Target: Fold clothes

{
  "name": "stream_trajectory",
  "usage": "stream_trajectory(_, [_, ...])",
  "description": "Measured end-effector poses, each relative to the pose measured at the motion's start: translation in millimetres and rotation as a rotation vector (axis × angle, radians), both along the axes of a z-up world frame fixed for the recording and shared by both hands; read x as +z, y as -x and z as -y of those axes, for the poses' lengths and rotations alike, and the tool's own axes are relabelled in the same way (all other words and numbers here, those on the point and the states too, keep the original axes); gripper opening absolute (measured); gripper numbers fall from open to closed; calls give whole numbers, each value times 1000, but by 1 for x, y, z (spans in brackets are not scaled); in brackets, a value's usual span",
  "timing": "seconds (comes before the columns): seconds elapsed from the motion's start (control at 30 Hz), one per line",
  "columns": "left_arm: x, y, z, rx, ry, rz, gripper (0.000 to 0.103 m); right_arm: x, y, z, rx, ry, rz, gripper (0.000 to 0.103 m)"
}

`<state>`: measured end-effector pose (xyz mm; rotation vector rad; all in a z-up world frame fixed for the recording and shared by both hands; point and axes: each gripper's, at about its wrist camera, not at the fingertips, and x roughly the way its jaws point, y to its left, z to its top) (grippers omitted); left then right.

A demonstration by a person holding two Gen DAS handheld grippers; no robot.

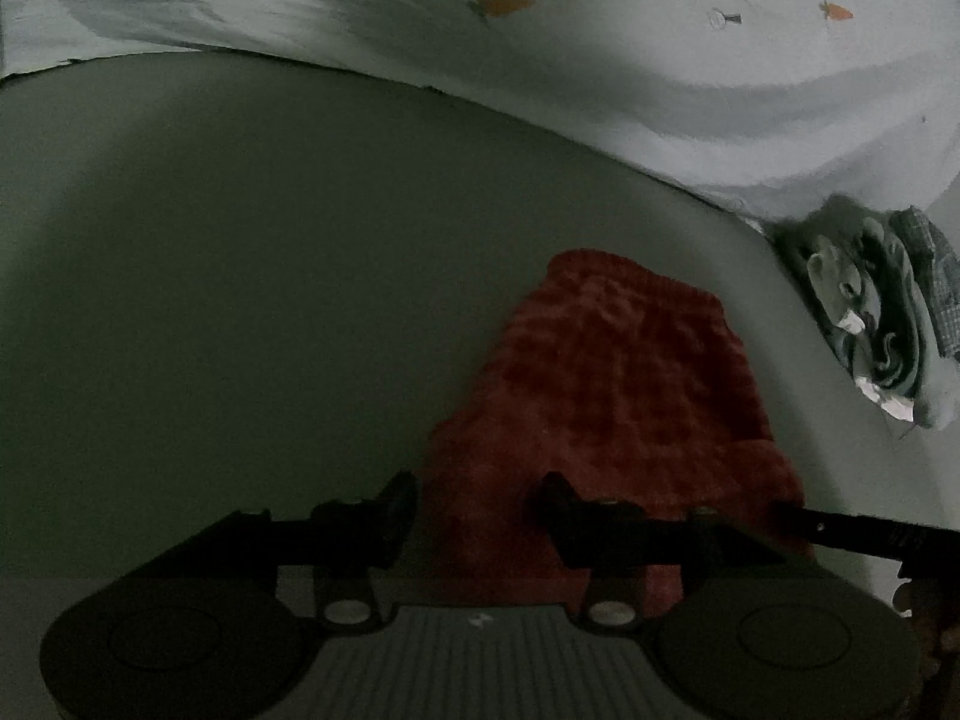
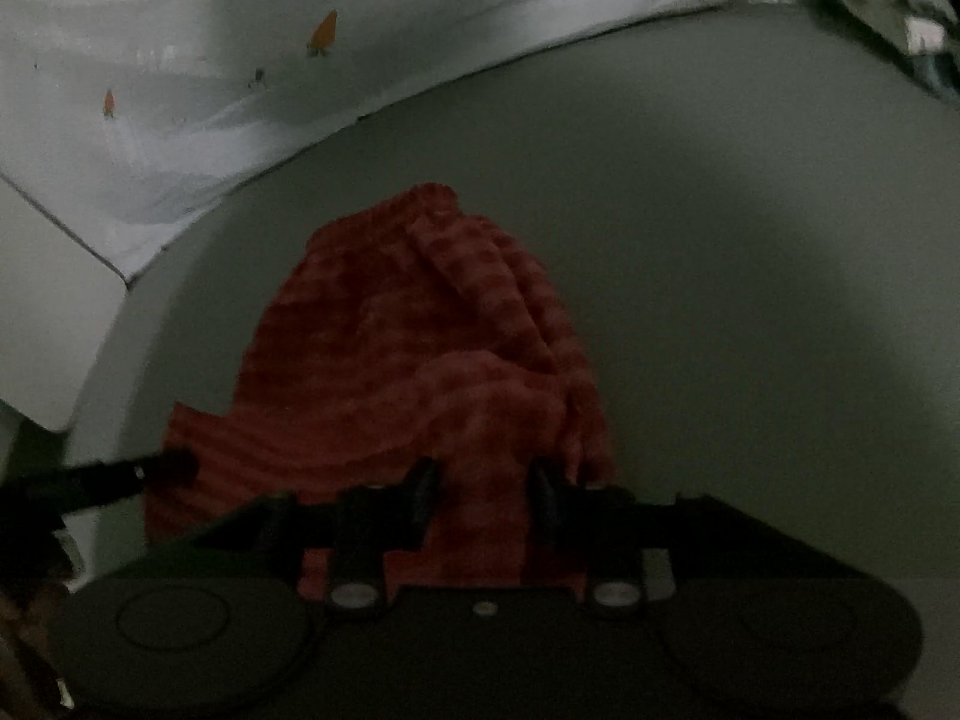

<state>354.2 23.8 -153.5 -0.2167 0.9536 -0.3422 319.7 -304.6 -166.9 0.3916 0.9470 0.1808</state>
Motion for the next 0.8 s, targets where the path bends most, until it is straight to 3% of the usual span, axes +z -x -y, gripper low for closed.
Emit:
stream_trajectory(0.03, [0,1,2,-5,-7,7,45,0,0,-1,6,11,7,31])
stream_trajectory(0.07, [-1,2,5,-9,-16,14,35,-1,1,-1,12,11,12,13])
stream_trajectory(0.1, [-2,2,6,-10,-19,13,12,-1,1,-1,21,7,11,4])
stream_trajectory(0.13, [-2,3,7,-10,-14,15,7,0,2,-1,29,12,22,3])
stream_trajectory(0.27, [8,9,4,-10,17,54,5,22,13,-2,57,57,121,3])
stream_trajectory(0.4, [34,15,3,-8,34,146,4,53,20,0,86,67,245,3])
stream_trajectory(0.53, [48,-3,7,-9,51,220,4,80,15,1,106,90,356,3])
stream_trajectory(0.67, [61,-23,11,-10,68,291,6,80,-6,9,67,72,380,3])
stream_trajectory(0.7, [56,-32,14,5,63,281,12,74,-14,9,52,73,369,3])
stream_trajectory(0.73, [48,-42,17,25,55,260,15,64,-23,9,33,74,341,7])
stream_trajectory(0.8, [28,-63,20,107,-1,179,38,44,-42,8,-16,94,252,42])
